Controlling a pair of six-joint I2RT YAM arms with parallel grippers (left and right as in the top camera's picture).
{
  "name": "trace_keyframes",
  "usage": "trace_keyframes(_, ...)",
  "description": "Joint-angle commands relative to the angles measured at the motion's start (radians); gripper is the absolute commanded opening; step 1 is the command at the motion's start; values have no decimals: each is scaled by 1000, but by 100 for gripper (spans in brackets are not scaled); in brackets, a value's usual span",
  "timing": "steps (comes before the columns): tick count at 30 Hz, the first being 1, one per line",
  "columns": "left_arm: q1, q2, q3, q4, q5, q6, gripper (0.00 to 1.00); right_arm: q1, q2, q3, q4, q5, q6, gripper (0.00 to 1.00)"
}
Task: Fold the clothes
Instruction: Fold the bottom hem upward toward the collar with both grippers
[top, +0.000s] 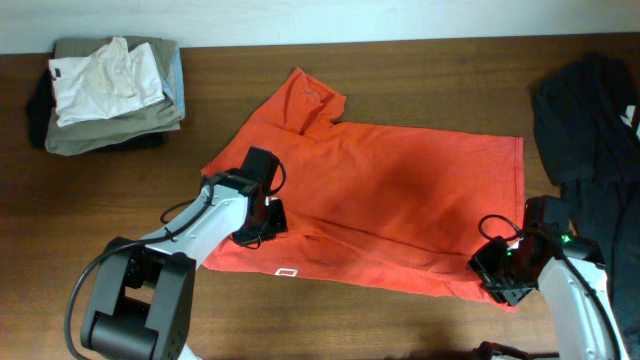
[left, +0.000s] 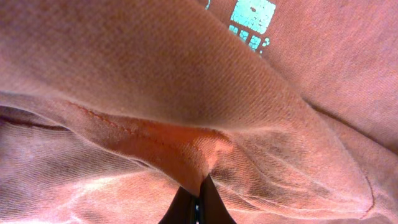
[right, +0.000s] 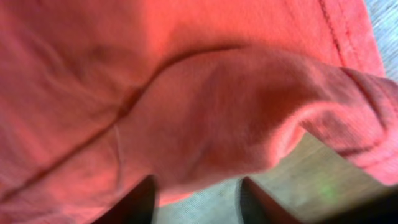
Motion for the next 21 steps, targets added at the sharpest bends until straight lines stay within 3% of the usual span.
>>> trace_keyframes(1,1,-19,-5,1,-11,-2,0,-5,37,-4,25,-10,8,30)
trace_keyframes(3,1,-19,-5,1,-11,-2,0,-5,49,-4,57,-10,8,16)
trace_keyframes(7,1,-19,-5,1,-11,-2,0,-5,50,-4,68,-3,8,14)
trace_keyframes(8,1,-19,-5,2,-11,-2,0,-5,51,-4,66,-2,8,17)
trace_keyframes(9,1,-19,-5,2,-11,-2,0,-5,51,-4,59,-2,7,37)
trace_keyframes(11,1,-19,-5,2,-11,-2,0,-5,51,-4,57,-2,3,42)
trace_keyframes(12,1,-19,-5,2,-11,-2,0,-5,51,-4,50,-2,3,54)
trace_keyframes(16,1,-19,-5,1,-11,-2,0,-5,51,-14,31,41,-3,57)
trace_keyframes(19,1,-19,-5,1,-11,-2,0,-5,53,-25,64,39,-3,45)
trace_keyframes(21,1,-19,-5,1,-11,-1,0,-5,53,-25,75,39,1,22)
